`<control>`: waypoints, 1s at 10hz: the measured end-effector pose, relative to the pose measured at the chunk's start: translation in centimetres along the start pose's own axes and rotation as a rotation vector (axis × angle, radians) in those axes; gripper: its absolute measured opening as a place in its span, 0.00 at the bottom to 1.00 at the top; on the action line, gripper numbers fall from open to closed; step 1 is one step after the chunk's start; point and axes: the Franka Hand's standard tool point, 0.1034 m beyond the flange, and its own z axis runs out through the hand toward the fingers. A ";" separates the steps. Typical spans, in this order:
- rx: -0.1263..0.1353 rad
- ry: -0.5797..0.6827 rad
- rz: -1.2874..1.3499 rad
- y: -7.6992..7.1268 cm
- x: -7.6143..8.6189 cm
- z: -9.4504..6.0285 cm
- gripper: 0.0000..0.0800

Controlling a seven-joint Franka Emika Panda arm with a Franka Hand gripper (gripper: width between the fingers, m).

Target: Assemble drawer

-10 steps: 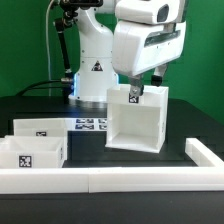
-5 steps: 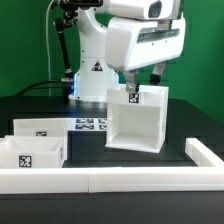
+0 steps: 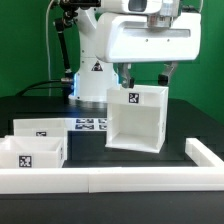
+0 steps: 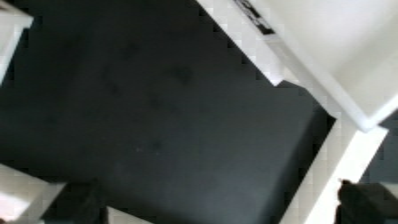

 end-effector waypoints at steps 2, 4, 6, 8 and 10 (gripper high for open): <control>0.003 0.023 0.294 -0.8 -0.8 -0.4 0.81; 0.017 0.023 0.443 -1.3 -1.3 -0.1 0.81; 0.024 0.022 0.572 -1.5 -1.1 -0.1 0.81; 0.038 0.031 0.770 -2.1 -1.7 -0.3 0.81; 0.038 0.043 0.807 -4.0 -3.0 0.0 0.81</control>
Offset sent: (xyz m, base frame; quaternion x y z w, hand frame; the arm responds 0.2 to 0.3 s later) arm 0.0000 0.0000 0.0000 0.0000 0.0000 0.1938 0.9810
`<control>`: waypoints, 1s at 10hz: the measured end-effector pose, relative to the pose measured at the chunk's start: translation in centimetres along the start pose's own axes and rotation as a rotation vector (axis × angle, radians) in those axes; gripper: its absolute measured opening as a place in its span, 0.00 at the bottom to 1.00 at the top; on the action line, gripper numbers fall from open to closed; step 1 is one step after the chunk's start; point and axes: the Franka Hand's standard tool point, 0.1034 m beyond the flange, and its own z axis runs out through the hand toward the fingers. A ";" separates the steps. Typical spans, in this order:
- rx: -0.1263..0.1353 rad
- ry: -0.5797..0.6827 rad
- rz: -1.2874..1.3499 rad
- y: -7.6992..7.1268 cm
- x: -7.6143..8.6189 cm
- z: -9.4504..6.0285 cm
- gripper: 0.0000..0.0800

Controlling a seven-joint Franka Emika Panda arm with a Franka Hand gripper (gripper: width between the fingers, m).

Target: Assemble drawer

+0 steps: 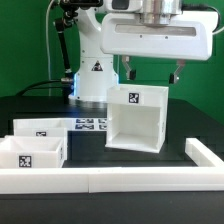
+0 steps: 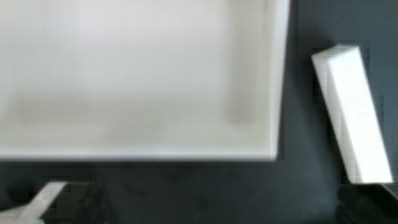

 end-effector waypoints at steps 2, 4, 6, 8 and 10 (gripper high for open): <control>0.004 0.004 0.001 -0.3 -2.1 0.2 0.81; 0.008 0.014 0.001 -0.9 -4.4 1.2 0.81; 0.011 0.014 -0.021 -1.3 -5.8 2.9 0.81; 0.007 0.000 -0.031 -1.6 -6.4 4.4 0.81; 0.005 -0.006 -0.041 -1.7 -6.6 4.8 0.80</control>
Offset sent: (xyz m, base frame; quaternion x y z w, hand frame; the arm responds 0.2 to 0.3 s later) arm -0.0379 0.0238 -0.0139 -0.0048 0.0239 0.0255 0.9994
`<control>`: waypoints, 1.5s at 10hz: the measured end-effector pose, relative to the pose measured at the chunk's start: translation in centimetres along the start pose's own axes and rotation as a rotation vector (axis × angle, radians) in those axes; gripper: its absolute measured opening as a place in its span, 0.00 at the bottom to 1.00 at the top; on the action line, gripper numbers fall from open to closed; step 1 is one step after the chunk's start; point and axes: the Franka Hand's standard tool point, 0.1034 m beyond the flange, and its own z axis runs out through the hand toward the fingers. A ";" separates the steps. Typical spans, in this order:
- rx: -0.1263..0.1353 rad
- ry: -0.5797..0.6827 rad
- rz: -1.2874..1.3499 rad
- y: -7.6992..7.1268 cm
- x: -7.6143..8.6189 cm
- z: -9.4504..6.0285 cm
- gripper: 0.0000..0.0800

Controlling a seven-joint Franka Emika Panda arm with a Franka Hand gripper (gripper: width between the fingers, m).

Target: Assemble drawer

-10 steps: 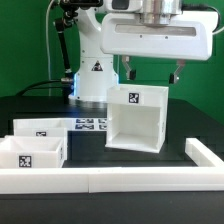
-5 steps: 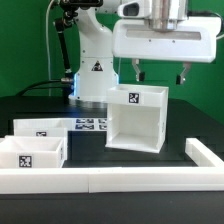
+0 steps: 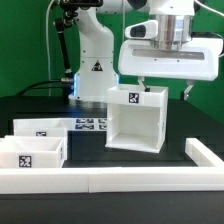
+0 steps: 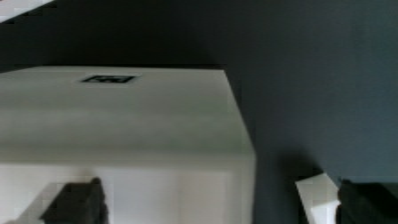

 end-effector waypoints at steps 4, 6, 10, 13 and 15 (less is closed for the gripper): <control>0.006 -0.001 -0.004 0.0 0.2 -0.1 0.15; 0.007 0.000 -0.004 0.0 0.2 -0.1 0.05; 0.007 -0.001 -0.004 0.0 0.2 -0.1 0.05; 0.007 -0.001 -0.004 0.0 0.2 -0.1 0.05; 0.026 -0.001 -0.021 -0.1 1.3 -0.2 0.05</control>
Offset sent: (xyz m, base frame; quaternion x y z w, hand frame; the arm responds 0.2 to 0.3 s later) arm 0.0000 0.0000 0.0000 0.0000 0.0000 0.0000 1.0000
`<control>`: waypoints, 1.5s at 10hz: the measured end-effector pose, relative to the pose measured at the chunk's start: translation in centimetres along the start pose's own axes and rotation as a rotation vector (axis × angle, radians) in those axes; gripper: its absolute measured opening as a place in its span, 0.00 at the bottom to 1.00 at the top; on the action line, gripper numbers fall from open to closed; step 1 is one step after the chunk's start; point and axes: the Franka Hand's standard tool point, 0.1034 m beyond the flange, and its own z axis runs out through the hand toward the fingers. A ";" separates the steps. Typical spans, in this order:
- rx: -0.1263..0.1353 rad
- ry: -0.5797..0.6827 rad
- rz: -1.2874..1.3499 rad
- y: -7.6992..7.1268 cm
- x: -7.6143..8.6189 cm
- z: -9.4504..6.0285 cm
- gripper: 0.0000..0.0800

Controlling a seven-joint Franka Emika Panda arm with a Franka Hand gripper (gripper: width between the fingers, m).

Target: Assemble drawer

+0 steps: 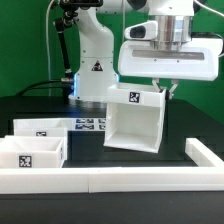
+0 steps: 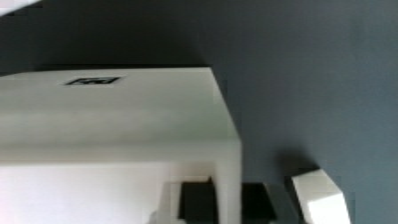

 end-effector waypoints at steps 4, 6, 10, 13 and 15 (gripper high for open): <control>0.036 0.020 -0.012 -1.1 3.8 -0.2 0.05; 0.057 0.037 -0.011 -1.7 6.1 -0.3 0.05; 0.094 0.099 -0.004 -2.8 9.8 -0.5 0.05; 0.100 0.110 -0.003 -3.0 10.1 -0.7 0.05; 0.101 0.110 0.013 -3.1 10.1 -0.8 0.05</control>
Offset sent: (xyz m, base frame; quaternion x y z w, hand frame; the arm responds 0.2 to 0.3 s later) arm 0.0376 0.0024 -0.0048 0.0180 0.0040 0.0070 0.9998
